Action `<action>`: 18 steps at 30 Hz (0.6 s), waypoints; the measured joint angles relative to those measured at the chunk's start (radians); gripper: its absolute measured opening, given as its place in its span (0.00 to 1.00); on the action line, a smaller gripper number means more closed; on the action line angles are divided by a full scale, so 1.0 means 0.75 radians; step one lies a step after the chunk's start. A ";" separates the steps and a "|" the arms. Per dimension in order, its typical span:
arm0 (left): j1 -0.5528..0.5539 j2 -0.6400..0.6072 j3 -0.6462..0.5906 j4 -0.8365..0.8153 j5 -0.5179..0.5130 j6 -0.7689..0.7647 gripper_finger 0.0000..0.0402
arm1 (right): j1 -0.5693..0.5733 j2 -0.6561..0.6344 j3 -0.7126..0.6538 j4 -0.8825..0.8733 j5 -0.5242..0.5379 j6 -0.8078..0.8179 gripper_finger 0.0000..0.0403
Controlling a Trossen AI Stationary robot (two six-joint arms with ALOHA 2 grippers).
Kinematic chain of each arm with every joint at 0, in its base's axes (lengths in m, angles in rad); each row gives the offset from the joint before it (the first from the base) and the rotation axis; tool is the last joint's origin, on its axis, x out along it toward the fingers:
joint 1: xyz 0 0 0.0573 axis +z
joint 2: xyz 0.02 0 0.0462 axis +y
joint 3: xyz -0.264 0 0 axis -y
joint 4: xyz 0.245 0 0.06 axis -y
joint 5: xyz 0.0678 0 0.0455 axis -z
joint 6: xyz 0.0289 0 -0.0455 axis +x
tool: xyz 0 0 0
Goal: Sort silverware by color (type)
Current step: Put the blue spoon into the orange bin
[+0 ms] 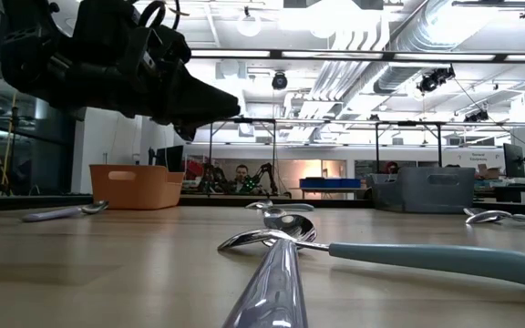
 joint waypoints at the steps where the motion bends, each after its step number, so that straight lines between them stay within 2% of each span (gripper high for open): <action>1: -0.006 0.000 0.000 -0.007 0.000 0.009 0.22 | -0.028 0.000 -0.006 0.031 0.034 -0.085 0.01; 5: -0.037 0.000 0.000 -0.014 0.003 0.042 0.22 | -0.158 0.000 -0.120 0.261 0.099 -0.416 0.00; 10: -0.062 0.000 0.000 -0.014 0.004 0.077 0.22 | -0.338 0.001 -0.342 0.785 0.088 -0.809 0.00; 13: -0.062 0.000 0.000 -0.014 0.003 0.077 0.22 | -0.437 0.001 -0.456 1.076 0.087 -1.001 0.00; 18: -0.062 0.000 0.000 -0.024 0.003 0.076 0.22 | -0.565 0.001 -0.583 1.400 0.150 -1.246 0.00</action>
